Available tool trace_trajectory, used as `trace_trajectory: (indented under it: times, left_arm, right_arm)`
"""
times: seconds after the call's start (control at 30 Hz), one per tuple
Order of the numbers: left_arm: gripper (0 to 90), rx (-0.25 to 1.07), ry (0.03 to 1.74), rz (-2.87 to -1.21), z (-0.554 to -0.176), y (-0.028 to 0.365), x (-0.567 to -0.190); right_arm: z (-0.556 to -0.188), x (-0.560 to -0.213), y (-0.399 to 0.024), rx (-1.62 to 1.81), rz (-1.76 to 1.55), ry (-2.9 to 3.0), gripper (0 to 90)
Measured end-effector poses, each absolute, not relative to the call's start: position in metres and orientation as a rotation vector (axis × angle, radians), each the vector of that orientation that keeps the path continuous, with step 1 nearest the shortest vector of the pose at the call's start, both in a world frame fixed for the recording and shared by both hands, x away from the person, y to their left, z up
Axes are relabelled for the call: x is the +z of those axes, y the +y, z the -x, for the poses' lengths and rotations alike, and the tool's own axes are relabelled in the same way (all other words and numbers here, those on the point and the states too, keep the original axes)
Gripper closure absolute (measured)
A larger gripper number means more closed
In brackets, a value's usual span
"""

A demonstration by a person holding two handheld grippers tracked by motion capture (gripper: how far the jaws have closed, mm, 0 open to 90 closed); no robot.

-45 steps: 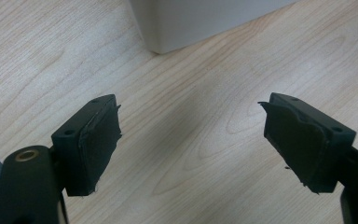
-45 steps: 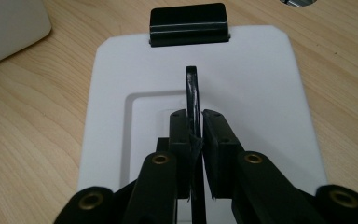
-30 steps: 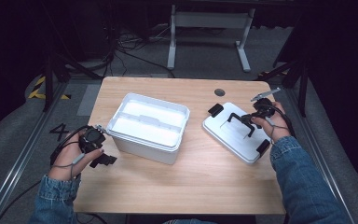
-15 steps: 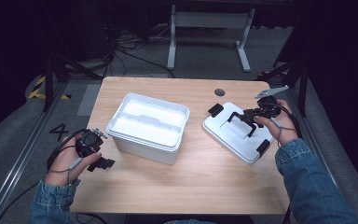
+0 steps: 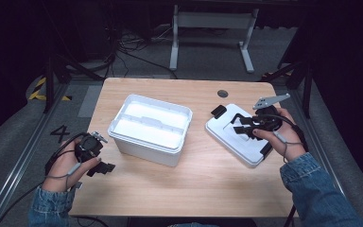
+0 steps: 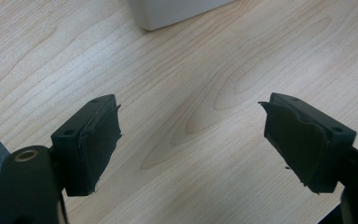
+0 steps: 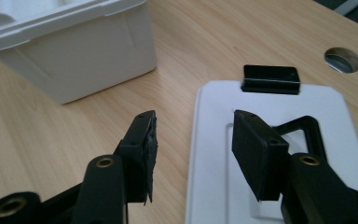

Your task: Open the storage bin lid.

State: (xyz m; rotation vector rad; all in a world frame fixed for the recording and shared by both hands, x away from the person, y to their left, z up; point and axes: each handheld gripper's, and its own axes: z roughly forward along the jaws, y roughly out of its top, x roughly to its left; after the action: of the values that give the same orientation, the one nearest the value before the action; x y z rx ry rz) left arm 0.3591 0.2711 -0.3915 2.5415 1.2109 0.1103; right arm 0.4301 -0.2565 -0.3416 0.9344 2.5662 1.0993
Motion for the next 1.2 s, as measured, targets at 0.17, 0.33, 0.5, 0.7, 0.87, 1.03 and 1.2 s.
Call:
trace_trajectory:
  times: [0.17,0.33,0.5,0.7,0.87,1.03,1.2]
  left_arm:
    - [19.2,0.107,1.212,-2.543,-0.359,0.271,-0.391]
    - [19.1,0.106,1.206,-2.546,-0.359,0.271,-0.391]
    - [19.1,0.107,1.206,-2.542,-0.358,0.271,-0.391]
    - [19.1,0.106,1.212,-2.537,-0.358,0.272,-0.391]
    - [19.1,0.11,1.206,-2.544,-0.359,0.272,-0.392]
    - [19.1,0.112,1.206,-2.548,-0.359,0.271,-0.392]
    - [19.1,0.104,1.214,-2.552,-0.36,0.271,-0.393]
  right_arm:
    - [-0.419,-0.343,-0.246,1.117,-0.892,2.591,50.2]
    - [-0.408,-0.351,-0.233,1.152,-0.856,2.619,48.9]
    - [-0.398,-0.365,-0.224,1.152,-0.839,2.651,48.6]
    - [-0.392,-0.382,-0.218,1.138,-0.841,2.69,48.5]
    - [-0.386,-0.394,-0.215,1.145,-0.853,2.713,47.6]
    - [-0.385,-0.406,-0.215,1.168,-0.869,2.713,47.6]
    - [-0.385,-0.417,-0.211,1.081,-0.871,2.744,47.5]
